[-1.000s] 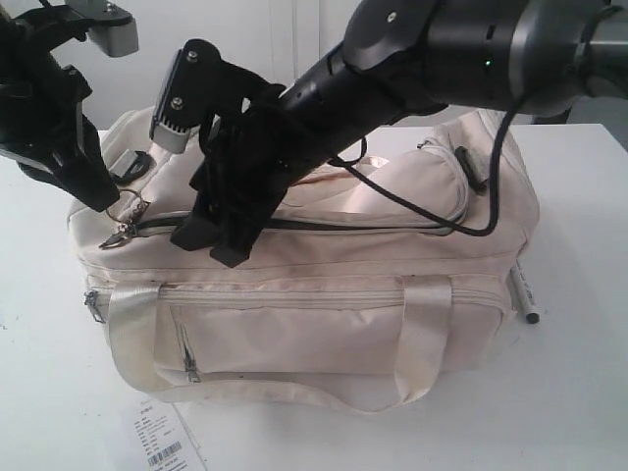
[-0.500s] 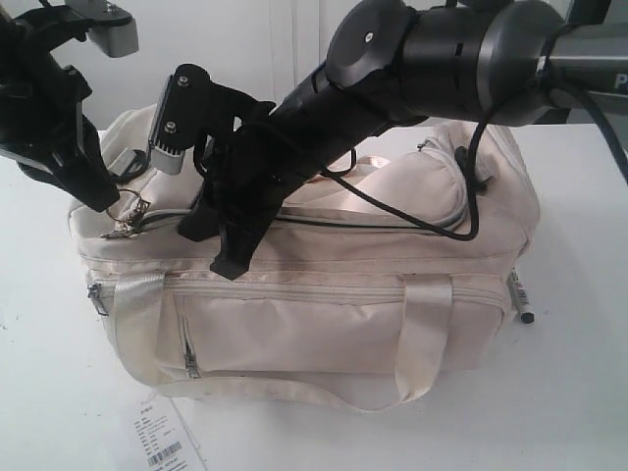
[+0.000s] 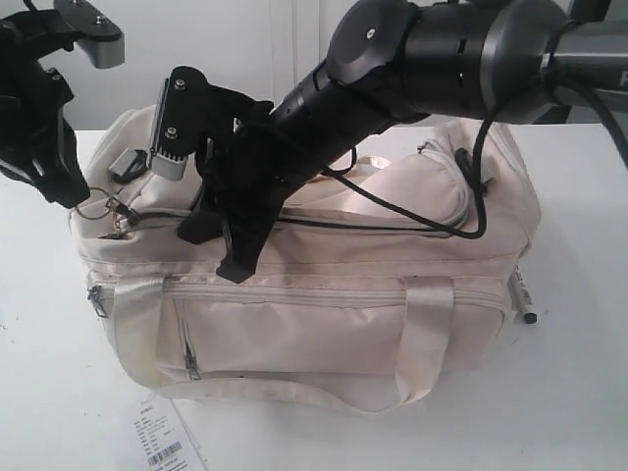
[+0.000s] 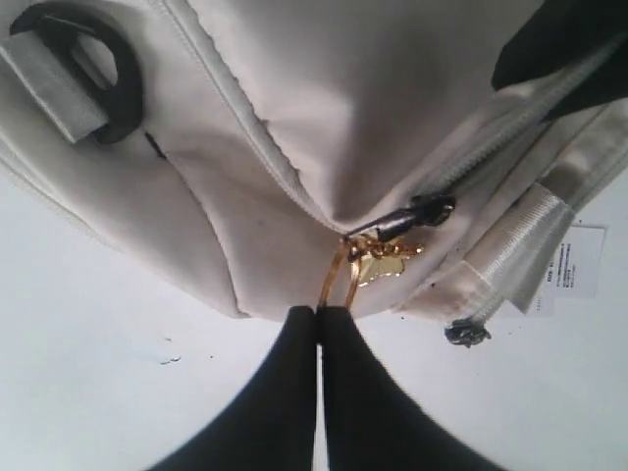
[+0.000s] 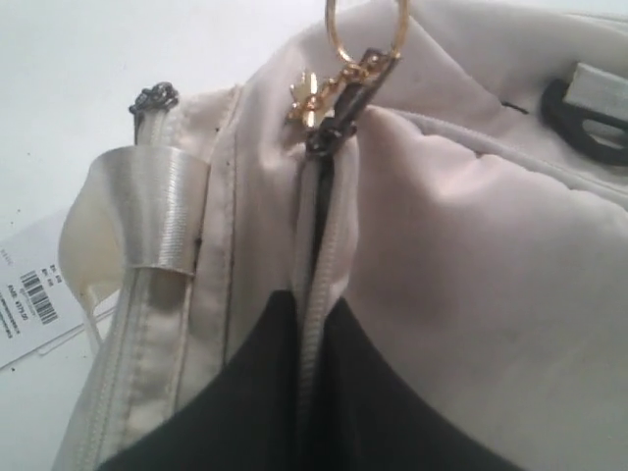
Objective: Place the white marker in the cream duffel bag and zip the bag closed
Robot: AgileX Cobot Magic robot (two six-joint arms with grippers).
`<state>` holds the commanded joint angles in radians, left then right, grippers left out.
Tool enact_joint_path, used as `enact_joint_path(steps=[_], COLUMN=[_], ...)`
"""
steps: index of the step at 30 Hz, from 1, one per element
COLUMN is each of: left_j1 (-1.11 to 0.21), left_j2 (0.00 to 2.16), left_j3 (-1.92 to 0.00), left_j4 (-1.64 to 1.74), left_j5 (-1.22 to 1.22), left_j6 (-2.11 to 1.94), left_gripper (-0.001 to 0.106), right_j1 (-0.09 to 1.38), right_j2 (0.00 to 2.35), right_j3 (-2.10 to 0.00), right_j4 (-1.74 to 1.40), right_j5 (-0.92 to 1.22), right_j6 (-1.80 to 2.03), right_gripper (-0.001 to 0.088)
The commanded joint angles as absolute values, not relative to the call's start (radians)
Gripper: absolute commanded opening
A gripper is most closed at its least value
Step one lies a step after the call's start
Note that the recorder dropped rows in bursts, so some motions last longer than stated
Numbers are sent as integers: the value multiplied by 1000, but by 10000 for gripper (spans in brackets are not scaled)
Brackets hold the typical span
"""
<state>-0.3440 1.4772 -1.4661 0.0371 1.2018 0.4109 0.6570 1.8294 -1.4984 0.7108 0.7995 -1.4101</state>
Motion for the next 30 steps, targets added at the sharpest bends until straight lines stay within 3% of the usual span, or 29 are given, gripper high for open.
enact_joint_path(steps=[7, 30], left_j1=[-209, -101], left_j2=[1477, 1477], left_j3=[-1465, -1375], left_j4=[-57, -90], left_j5=[1197, 1092], left_j6=[428, 457], left_gripper=[0, 0], right_j1=[657, 636], right_j2=[1828, 1819], right_j3=[-1498, -1498], right_j4=[698, 678], right_j5=[796, 777], right_j6=[-1410, -1410], right_gripper=[0, 0])
